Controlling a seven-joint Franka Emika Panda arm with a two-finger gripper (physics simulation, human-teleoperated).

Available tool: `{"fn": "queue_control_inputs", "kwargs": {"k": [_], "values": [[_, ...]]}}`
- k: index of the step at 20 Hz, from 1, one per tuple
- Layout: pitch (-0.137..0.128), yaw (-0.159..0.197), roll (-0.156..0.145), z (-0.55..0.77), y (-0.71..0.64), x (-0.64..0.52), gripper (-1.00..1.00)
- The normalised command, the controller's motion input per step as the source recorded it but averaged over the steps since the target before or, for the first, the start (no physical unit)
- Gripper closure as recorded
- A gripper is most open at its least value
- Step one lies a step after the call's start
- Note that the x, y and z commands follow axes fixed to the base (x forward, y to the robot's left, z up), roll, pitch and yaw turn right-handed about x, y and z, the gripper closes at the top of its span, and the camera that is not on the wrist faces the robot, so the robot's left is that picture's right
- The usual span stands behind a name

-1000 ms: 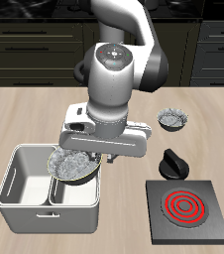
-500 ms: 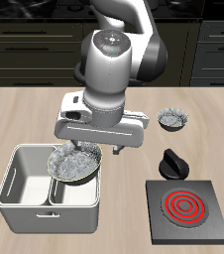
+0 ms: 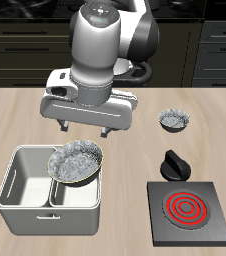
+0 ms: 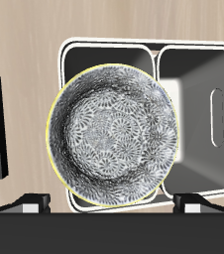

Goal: Place the largest bowl in the left side of the drainer and the medium bowl in the right side

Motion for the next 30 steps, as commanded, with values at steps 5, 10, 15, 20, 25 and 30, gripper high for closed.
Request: {"fn": "queue_control_inputs", "kwargs": {"k": [5, 10, 15, 20, 25, 30], "values": [[-0.069, 0.0, 0.068, 0.19, 0.19, -0.41, -1.0], [-0.105, 0.081, 0.039, 0.16, 0.24, -0.36, -1.0], [-0.041, -0.02, 0.001, 0.04, 0.06, -0.2, -1.0], [-0.04, -0.011, -0.022, 0.1, -0.07, -0.3, -1.0], [-0.048, -0.015, -0.025, 0.26, -0.11, -0.4, -1.0], [-0.031, -0.038, -0.018, 0.17, -0.16, -0.47, -1.0]]}}
